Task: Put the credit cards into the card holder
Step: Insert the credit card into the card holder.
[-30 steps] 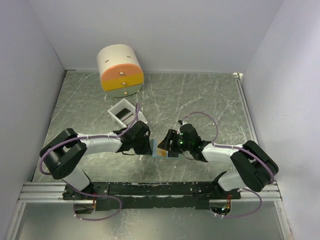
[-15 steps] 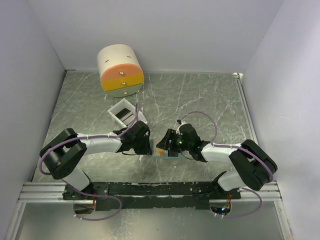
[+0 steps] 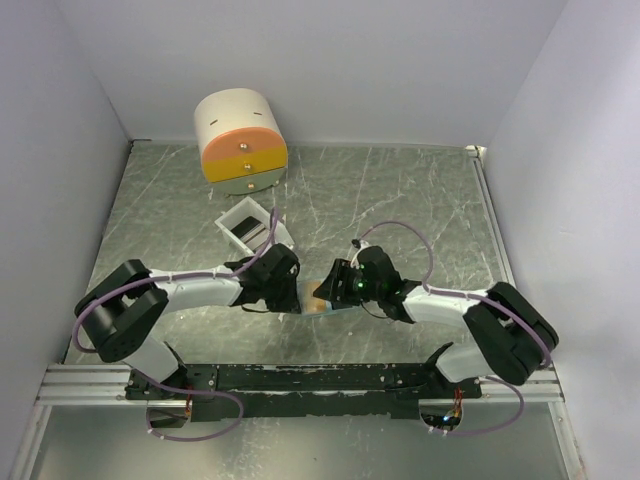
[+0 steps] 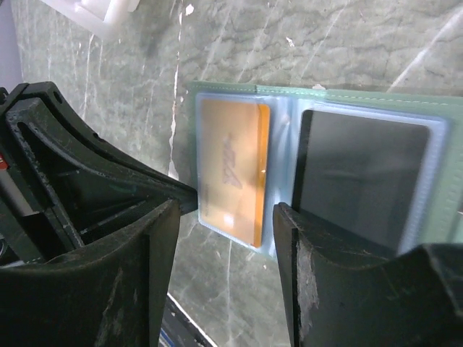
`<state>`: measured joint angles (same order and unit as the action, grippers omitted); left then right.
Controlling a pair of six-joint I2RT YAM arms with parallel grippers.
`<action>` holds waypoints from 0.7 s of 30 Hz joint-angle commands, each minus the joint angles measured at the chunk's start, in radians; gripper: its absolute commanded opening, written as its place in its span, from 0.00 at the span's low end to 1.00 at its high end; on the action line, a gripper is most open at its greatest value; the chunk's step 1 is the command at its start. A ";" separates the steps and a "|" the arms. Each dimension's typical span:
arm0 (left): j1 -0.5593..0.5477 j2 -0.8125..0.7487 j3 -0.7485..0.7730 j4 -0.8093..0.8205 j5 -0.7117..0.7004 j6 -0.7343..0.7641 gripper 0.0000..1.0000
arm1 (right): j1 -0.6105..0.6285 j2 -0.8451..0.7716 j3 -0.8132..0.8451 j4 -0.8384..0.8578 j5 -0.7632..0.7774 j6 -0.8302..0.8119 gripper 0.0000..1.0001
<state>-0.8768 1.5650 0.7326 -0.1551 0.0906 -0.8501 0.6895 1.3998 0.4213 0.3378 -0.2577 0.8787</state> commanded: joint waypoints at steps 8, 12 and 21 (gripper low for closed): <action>0.010 -0.127 0.003 -0.065 -0.022 -0.020 0.28 | 0.003 -0.169 0.103 -0.382 0.202 -0.128 0.33; 0.026 -0.152 -0.030 0.029 0.010 -0.036 0.43 | 0.002 -0.145 0.133 -0.411 0.261 -0.162 0.28; 0.092 -0.182 -0.126 0.230 0.065 -0.047 0.60 | -0.003 -0.081 0.122 -0.389 0.312 -0.184 0.26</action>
<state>-0.8070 1.4094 0.6304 -0.0486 0.1207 -0.8909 0.6888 1.2945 0.5484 -0.0536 0.0132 0.7177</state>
